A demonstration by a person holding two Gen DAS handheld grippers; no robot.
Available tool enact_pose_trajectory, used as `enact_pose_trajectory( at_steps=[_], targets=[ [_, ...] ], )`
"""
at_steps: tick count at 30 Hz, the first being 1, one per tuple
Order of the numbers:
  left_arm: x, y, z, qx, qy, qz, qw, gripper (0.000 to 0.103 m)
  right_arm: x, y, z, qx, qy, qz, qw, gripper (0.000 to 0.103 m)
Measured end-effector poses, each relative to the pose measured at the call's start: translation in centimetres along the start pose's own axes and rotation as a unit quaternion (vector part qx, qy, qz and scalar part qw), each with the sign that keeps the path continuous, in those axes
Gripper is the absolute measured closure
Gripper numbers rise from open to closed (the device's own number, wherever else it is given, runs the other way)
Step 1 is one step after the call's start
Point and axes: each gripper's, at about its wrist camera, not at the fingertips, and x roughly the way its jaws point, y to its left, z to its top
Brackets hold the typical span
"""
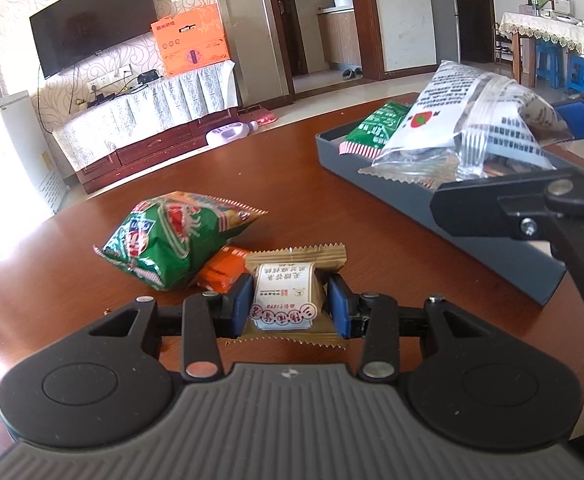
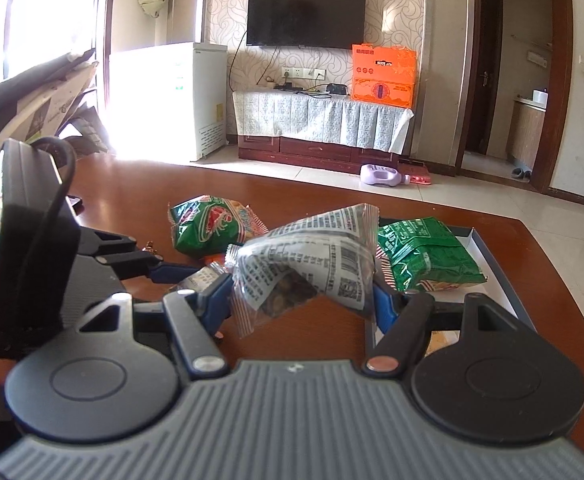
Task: Organize snacks
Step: 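Carry both packets into the gray box and open both grippers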
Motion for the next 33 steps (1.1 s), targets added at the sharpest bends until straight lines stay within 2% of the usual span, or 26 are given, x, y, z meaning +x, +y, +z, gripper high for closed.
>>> enact_pose_trajectory(
  at_steps=[9,20,27,33],
  targets=[
    [-0.5,-2.0,1.6,-0.003,-0.032,-0.007,0.9995,0.056,-1.5,-1.5,0.2,0.017,-0.027,-0.013,0.999,0.031],
    [-0.1,-6.4,3.9,0.011,-0.066,-0.046,0.9967,0.056,-1.7,-4.7,-0.2,0.040,-0.025,-0.057,0.997,0.031],
    [1.6,-9.9,5.7,0.050,-0.100,-0.066,0.9916,0.056,-1.5,-7.7,-0.7,0.072,-0.022,-0.099,0.992,0.031],
    [4.1,-11.8,7.0,0.050,-0.106,-0.103,0.9877,0.056,-1.1,-9.9,-1.3,0.101,-0.017,-0.124,0.987,0.031]
  ],
)
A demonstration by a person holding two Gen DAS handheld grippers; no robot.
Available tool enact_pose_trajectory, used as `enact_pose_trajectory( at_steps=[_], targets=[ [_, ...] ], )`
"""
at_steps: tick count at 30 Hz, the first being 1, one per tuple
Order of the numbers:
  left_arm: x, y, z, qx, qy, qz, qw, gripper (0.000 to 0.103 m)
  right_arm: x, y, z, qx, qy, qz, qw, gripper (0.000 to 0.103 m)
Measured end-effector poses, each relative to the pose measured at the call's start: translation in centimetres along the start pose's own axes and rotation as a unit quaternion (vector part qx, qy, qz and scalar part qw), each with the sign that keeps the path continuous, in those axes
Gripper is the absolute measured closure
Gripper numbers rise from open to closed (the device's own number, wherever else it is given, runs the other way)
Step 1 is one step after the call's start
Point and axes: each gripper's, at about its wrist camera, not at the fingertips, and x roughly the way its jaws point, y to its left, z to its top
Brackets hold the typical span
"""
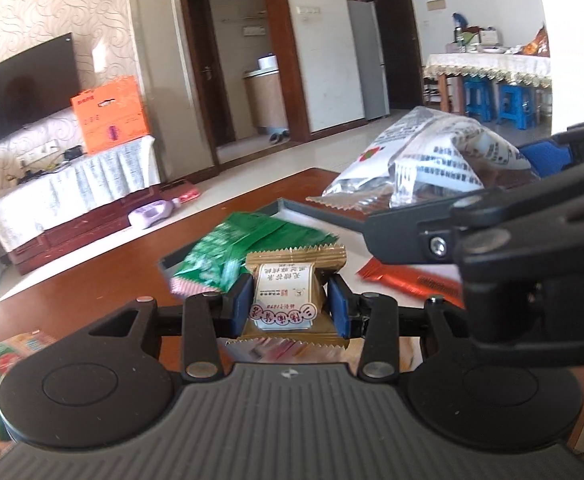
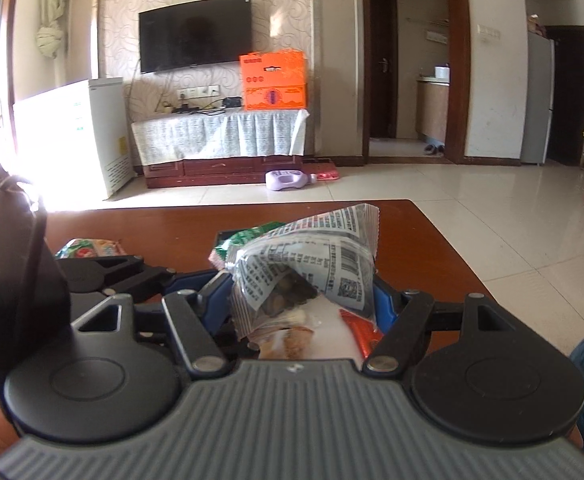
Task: Organize snacks
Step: 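Carry both packets into the gray box and open both grippers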
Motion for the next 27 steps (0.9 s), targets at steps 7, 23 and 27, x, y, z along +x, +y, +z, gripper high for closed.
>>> enact_pose_trajectory(
  at_steps=[7,23,27],
  targets=[
    [3.4,-1.4,-0.3,-0.018,0.002,-0.071,0.9973,0.055,1.4,-1.6,-1.1,0.015,0.025,-0.013,0.999,0.031],
    [1.7,-4.6,-2.0,0.042,0.003,-0.075,0.9962,0.008,3.8,-2.6,-2.5,0.049,0.081,0.020,0.995,0.031],
    [0.2,-4.5,-2.6,0.057,0.004,-0.082,0.9950,0.007,5.0,-2.7,-2.7,0.054,0.098,0.021,0.994,0.031]
  ],
)
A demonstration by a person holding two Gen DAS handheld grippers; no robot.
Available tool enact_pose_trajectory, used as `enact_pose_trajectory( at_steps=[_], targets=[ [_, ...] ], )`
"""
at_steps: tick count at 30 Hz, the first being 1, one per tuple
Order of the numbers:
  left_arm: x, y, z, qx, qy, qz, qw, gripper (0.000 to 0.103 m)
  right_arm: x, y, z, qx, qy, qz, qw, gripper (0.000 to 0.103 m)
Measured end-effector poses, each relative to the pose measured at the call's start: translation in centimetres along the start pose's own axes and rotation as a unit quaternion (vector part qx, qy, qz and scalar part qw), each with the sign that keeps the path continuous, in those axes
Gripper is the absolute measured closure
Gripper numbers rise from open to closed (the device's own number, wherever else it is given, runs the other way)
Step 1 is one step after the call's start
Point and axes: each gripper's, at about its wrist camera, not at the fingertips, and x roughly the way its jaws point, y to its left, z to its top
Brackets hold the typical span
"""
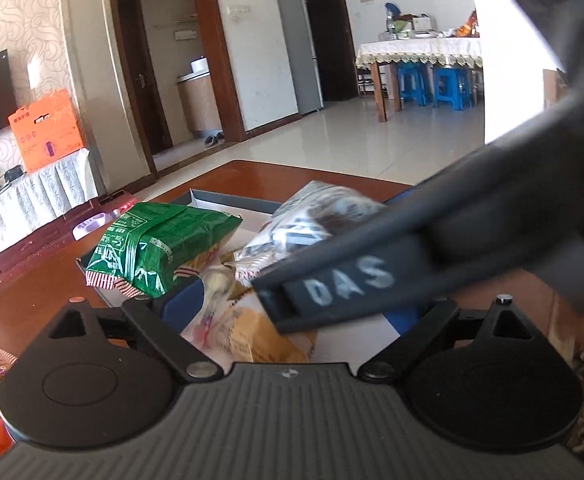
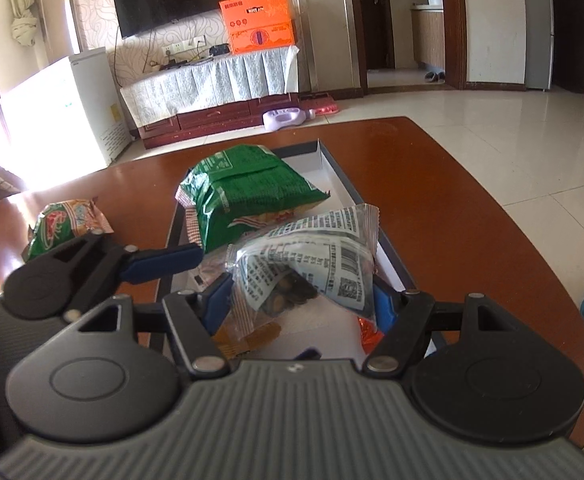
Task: Organize snacks
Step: 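Carry both packets into the gray box and open both grippers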
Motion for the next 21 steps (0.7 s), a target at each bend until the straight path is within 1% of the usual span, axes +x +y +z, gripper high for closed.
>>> enact_pose_trajectory(
  at_steps=[4,5,6,7,12,15,17,21],
  targets=[
    [-1.0,0.1,-0.5,0.004,-0.001,0.003,1.0000,0.006,0.7,0.1,-0.1,0.010,0.007,0.014,1.000,0.029],
    [-1.1,0.2,-0.6,0.002,0.001,0.002,1.0000,0.006,0.8,0.2,-0.1,0.009,0.006,0.012,1.000,0.025],
    [-1.3,0.4,-0.7,0.000,0.003,0.003,1.0000,0.006,0.8,0.2,-0.2,0.006,0.007,0.008,1.000,0.024],
    [-1.4,0.4,-0.8,-0.001,0.004,0.005,1.0000,0.006,0.8,0.2,-0.2,0.007,0.007,0.007,1.000,0.019],
    [-2.0,1.0,-0.9,0.001,0.005,0.007,1.0000,0.006,0.6,0.1,-0.3,0.013,0.004,-0.011,1.000,0.020],
    [-2.4,1.0,-1.0,0.001,0.004,0.007,1.0000,0.006,0.7,0.4,-0.5,0.006,0.010,-0.008,1.000,0.019],
    [-2.7,1.1,-1.0,0.001,0.004,0.008,1.0000,0.006,0.3,0.7,-0.6,0.001,0.007,-0.012,1.000,0.019],
    [-3.5,1.1,-1.0,0.002,0.001,0.010,1.0000,0.006,-0.7,0.9,-1.0,0.005,0.001,-0.005,1.000,0.019]
  ],
)
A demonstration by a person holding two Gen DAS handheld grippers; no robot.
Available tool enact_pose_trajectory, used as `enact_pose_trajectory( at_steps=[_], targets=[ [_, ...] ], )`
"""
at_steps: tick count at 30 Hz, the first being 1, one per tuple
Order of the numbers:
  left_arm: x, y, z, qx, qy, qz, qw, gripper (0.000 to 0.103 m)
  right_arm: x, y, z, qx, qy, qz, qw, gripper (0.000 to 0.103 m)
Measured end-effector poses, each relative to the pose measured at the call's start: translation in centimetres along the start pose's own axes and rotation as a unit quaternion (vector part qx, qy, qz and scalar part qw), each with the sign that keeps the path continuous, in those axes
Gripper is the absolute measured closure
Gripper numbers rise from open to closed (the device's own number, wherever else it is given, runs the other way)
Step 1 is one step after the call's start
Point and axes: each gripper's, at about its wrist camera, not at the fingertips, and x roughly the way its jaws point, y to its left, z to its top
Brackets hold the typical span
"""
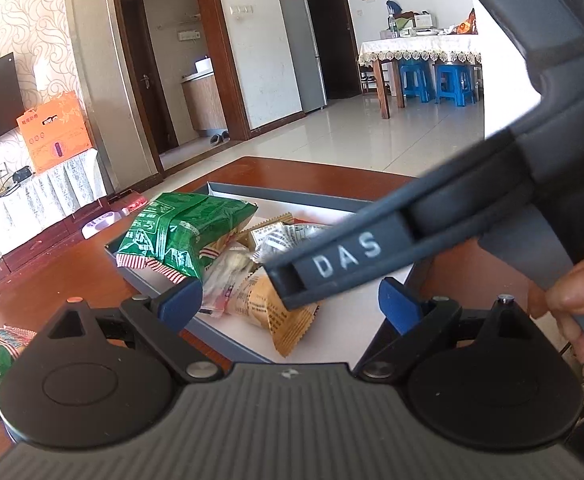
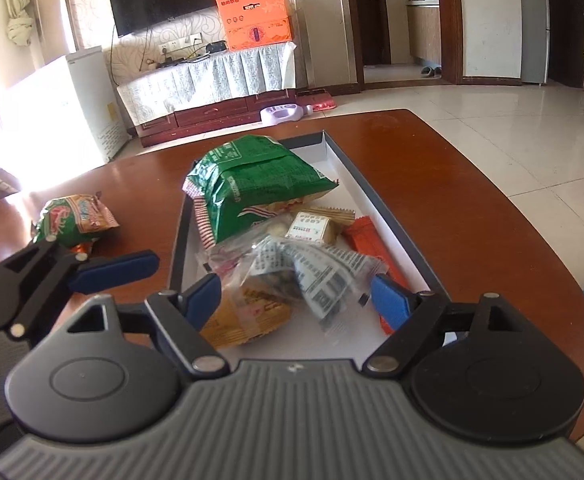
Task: Organize snacks
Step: 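Carry both packets into the gray box and open both grippers, then move both grippers back to the remaining snacks on the table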
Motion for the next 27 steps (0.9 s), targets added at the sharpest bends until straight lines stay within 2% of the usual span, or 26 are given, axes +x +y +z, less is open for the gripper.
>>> enact_pose_trajectory(
  at_steps=[5,13,16,19,24,27],
  targets=[
    [-0.8,-0.1,-0.1,0.002,0.001,0.005,1.0000,0.006,-1.2,0.6,-0.9,-0.007,0.000,-0.004,1.000,0.019],
    [-3.3,0.7,-1.0,-0.001,-0.001,0.023,0.9997,0.006,-4.6,1.1,-2.1,0.009,-0.054,0.004,0.998,0.019],
    [-3.9,1.1,-1.4,-0.004,0.002,0.033,0.9994,0.006,-5.2,1.8,-2.3,0.012,-0.064,0.017,0.998,0.019],
    [-4.8,1.5,-1.8,-0.014,0.004,0.041,0.9990,0.006,-5.3,2.9,-2.5,0.000,-0.065,0.010,0.998,0.019],
    [-6.3,1.7,-2.5,-0.017,0.010,0.061,0.9980,0.006,-6.4,4.5,-2.8,0.000,-0.112,0.013,0.994,0.019],
    [-7.1,2.3,-3.2,-0.019,0.013,0.070,0.9973,0.006,-6.9,5.0,-2.7,0.007,-0.134,0.058,0.989,0.019]
  ],
)
